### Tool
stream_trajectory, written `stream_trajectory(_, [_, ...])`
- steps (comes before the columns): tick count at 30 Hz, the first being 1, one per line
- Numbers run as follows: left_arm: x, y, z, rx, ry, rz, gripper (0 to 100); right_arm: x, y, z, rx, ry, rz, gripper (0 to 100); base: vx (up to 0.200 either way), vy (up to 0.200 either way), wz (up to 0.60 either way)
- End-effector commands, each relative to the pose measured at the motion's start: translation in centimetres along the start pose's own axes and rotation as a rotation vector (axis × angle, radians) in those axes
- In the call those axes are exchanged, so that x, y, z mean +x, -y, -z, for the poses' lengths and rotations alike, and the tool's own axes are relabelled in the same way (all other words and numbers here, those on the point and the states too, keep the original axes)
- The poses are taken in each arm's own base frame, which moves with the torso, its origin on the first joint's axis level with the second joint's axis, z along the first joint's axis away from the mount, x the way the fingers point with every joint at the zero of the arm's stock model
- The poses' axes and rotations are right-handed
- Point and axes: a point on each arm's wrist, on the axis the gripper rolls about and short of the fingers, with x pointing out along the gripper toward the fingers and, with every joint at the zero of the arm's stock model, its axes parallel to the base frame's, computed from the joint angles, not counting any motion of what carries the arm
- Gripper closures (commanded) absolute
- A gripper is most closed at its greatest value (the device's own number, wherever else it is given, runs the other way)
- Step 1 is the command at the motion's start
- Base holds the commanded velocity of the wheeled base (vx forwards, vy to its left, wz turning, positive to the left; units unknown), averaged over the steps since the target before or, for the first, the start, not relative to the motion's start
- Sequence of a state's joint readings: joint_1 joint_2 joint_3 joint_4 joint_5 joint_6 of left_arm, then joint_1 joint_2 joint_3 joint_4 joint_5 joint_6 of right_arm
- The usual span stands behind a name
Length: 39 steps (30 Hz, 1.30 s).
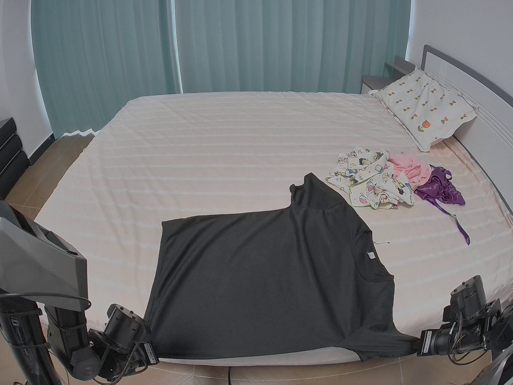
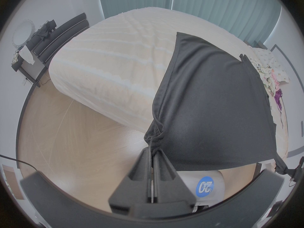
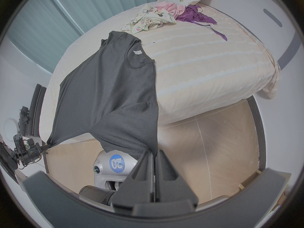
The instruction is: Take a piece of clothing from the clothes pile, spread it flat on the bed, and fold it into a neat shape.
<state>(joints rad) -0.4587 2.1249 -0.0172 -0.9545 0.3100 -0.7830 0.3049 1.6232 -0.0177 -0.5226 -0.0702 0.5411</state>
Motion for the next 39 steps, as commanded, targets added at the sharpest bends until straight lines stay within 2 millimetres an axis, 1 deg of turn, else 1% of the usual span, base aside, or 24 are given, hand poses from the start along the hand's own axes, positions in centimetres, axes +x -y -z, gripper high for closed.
stream_trajectory(1, [-1.4, 0.1, -1.1, -0.048, 0.077, 0.069, 100, -0.5, -0.6, -1.2, 0.02, 0.072, -0.043, 100, 0.0, 0.0, 0.0])
stream_trajectory(4, [-2.5, 0.5, -2.2, -0.089, 0.158, 0.146, 100, -1.0, -1.3, -2.8, 0.031, 0.145, -0.081, 100, 0.0, 0.0, 0.0])
stream_trajectory(6, [-2.8, 0.7, -2.8, -0.106, 0.187, 0.164, 100, -1.2, -2.0, -3.9, 0.034, 0.184, -0.103, 100, 0.0, 0.0, 0.0])
stream_trajectory(7, [-2.8, 0.8, -3.0, -0.109, 0.192, 0.167, 100, -1.2, -2.0, -4.1, 0.034, 0.188, -0.104, 100, 0.0, 0.0, 0.0])
stream_trajectory(8, [-2.7, 1.1, -3.7, -0.128, 0.217, 0.181, 100, -1.3, -2.5, -4.9, 0.034, 0.21, -0.117, 100, 0.0, 0.0, 0.0])
stream_trajectory(10, [-2.4, 1.5, -4.6, -0.152, 0.239, 0.185, 100, -1.4, -3.1, -5.9, 0.035, 0.241, -0.135, 100, 0.0, 0.0, 0.0])
stream_trajectory(13, [-2.2, 1.7, -5.3, -0.155, 0.258, 0.187, 100, -1.4, -3.6, -6.8, 0.034, 0.261, -0.149, 100, 0.0, 0.0, 0.0])
stream_trajectory(14, [-2.0, 1.6, -5.9, -0.16, 0.274, 0.182, 100, -1.2, -3.9, -7.3, 0.036, 0.266, -0.15, 100, 0.0, 0.0, 0.0])
stream_trajectory(17, [-1.8, 1.6, -6.7, -0.177, 0.294, 0.181, 100, -0.7, -4.2, -8.6, 0.05, 0.284, -0.147, 100, 0.0, 0.0, 0.0])
stream_trajectory(22, [-1.2, 1.8, -6.9, -0.157, 0.291, 0.169, 100, 0.0, -5.1, -10.3, 0.052, 0.302, -0.165, 100, 0.0, 0.0, 0.0])
stream_trajectory(25, [-0.8, 1.9, -6.9, -0.144, 0.288, 0.163, 100, 0.4, -5.4, -10.8, 0.046, 0.299, -0.164, 100, 0.0, 0.0, 0.0])
stream_trajectory(27, [-0.1, 2.5, -7.4, -0.145, 0.29, 0.164, 100, 1.1, -5.9, -11.6, 0.026, 0.305, -0.162, 100, 0.0, 0.0, 0.0])
stream_trajectory(28, [-0.1, 2.5, -7.4, -0.145, 0.29, 0.164, 100, 1.1, -5.9, -11.7, 0.026, 0.306, -0.161, 100, 0.0, 0.0, 0.0])
stream_trajectory(30, [0.6, 2.8, -8.1, -0.156, 0.299, 0.16, 100, 1.7, -6.3, -12.5, 0.023, 0.313, -0.163, 100, 0.0, 0.0, 0.0])
stream_trajectory(32, [0.7, 2.8, -8.1, -0.158, 0.3, 0.158, 100, 1.7, -6.4, -12.6, 0.024, 0.315, -0.162, 100, 0.0, 0.0, 0.0])
stream_trajectory(33, [1.4, 3.0, -8.4, -0.156, 0.302, 0.147, 100, 2.5, -6.9, -13.5, 0.021, 0.323, -0.158, 100, 0.0, 0.0, 0.0])
stream_trajectory(39, [2.5, 3.2, -8.9, -0.147, 0.304, 0.132, 100, 3.8, -7.8, -15.2, 0.014, 0.338, -0.159, 100, 0.0, 0.0, 0.0])
